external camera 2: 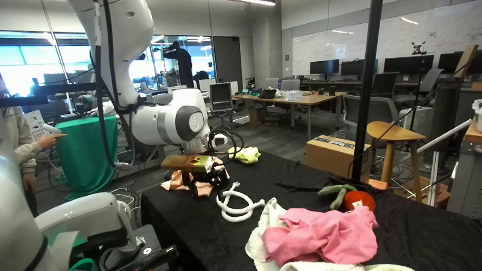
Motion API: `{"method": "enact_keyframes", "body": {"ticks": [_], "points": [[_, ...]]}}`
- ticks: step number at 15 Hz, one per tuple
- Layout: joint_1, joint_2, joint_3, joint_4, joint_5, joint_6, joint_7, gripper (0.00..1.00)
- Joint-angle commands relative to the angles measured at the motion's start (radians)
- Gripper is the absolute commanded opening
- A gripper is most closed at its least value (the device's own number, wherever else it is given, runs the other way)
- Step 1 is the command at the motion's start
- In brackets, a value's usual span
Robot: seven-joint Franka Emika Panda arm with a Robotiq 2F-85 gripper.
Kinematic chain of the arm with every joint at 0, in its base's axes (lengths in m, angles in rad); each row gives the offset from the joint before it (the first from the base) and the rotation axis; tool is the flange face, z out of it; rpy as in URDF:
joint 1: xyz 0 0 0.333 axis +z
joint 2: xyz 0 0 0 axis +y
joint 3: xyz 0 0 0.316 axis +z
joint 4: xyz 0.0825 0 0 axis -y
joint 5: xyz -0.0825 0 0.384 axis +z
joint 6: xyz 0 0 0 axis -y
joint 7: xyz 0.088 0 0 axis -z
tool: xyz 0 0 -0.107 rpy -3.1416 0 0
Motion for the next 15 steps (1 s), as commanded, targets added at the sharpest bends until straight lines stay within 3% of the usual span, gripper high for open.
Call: {"method": "enact_keyframes", "body": {"ticks": [1,5,15], "points": [[0.012,0.019,-0.015,0.031,-0.123,0.032,0.098,1.00],[0.013,0.038,-0.013,0.048,-0.223,0.052,0.185,1.00],[0.028,0.124,-0.019,0.107,-0.341,0.076,0.282,1.00]]}}
